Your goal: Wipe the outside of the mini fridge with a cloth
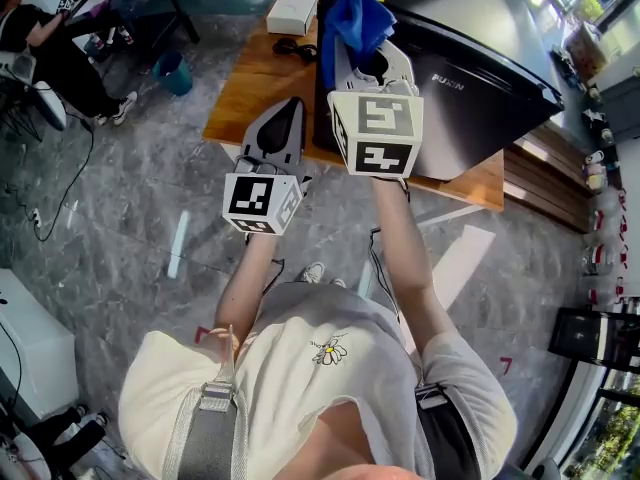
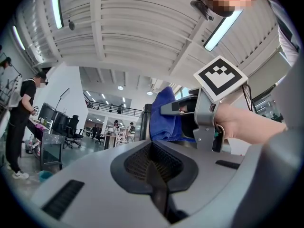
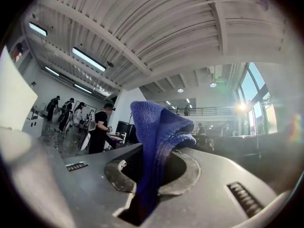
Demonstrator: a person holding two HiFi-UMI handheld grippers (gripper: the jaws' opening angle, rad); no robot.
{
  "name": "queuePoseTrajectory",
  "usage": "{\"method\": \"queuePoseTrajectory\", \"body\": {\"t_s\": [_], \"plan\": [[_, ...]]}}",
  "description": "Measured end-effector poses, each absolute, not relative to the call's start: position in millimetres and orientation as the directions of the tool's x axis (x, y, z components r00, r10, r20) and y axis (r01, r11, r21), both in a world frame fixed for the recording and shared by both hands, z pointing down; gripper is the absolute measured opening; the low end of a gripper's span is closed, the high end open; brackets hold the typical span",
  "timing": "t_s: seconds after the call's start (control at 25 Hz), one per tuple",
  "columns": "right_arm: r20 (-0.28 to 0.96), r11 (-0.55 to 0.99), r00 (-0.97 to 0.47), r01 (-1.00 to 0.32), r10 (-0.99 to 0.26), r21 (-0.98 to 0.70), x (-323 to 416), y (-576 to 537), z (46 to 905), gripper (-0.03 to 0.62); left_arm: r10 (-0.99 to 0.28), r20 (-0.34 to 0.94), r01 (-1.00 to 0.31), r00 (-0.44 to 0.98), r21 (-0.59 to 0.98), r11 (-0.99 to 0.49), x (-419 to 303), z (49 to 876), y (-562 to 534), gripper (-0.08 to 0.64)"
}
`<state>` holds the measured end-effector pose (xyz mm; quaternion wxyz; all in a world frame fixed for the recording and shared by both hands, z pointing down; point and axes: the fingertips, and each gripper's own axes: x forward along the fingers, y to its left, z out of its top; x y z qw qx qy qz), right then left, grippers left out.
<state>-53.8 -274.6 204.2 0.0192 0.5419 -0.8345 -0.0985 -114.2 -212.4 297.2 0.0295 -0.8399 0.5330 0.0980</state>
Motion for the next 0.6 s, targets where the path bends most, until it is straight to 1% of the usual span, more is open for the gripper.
{"method": "queuePoseTrajectory", "body": {"t_s": [0.6], "plan": [[-0.078, 0.257, -0.274, -0.951, -0.959, 0.172, 36.5, -255.7, 206.0, 0.072, -0.852, -0.186, -0.862, 0.489, 0.045, -0.505, -69.0, 295.3, -210.7, 0.005]]}}
